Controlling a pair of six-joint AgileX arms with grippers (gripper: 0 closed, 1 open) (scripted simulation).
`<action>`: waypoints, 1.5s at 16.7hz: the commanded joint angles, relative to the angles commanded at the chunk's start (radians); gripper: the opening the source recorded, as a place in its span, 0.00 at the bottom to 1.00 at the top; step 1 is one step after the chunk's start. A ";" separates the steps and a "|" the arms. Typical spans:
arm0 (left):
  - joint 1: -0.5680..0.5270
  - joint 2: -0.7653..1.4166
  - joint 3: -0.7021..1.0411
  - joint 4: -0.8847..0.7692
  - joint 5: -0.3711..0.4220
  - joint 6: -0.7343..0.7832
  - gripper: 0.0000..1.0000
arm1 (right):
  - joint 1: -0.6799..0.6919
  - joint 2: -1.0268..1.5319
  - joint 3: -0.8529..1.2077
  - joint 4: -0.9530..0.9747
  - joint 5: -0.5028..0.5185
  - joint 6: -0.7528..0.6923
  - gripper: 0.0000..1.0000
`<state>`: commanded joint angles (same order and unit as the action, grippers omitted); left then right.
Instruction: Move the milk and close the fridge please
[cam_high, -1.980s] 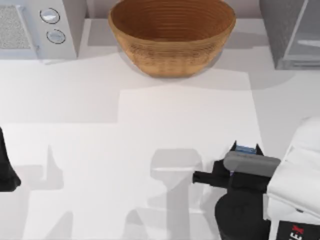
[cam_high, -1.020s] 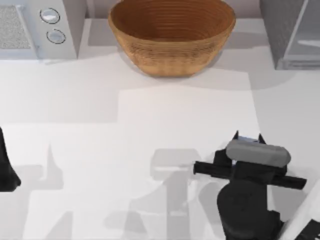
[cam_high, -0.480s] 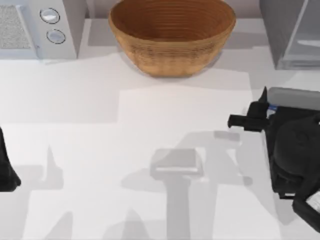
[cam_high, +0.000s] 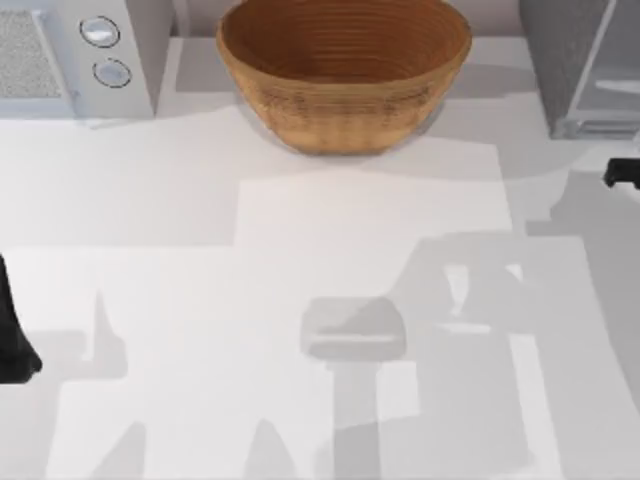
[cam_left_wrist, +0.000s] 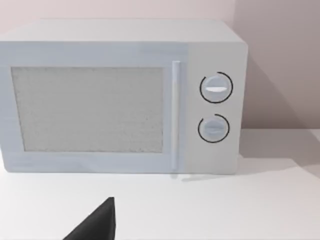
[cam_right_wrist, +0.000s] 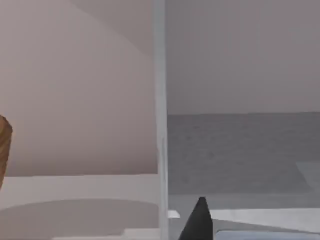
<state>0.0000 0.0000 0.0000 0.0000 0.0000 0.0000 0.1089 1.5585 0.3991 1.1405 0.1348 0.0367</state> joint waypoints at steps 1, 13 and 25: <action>0.000 0.000 0.000 0.000 0.000 0.000 1.00 | -0.039 -0.022 -0.003 -0.010 -0.040 -0.009 0.00; 0.000 0.000 0.000 0.000 0.000 0.000 1.00 | -0.132 0.061 0.096 -0.049 -0.140 -0.020 0.00; 0.000 0.000 0.000 0.000 0.000 0.000 1.00 | -0.296 0.665 0.815 -0.178 -0.327 -0.034 0.00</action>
<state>0.0000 0.0000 0.0000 0.0000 0.0000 0.0000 -0.1869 2.2232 1.2142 0.9620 -0.1924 0.0031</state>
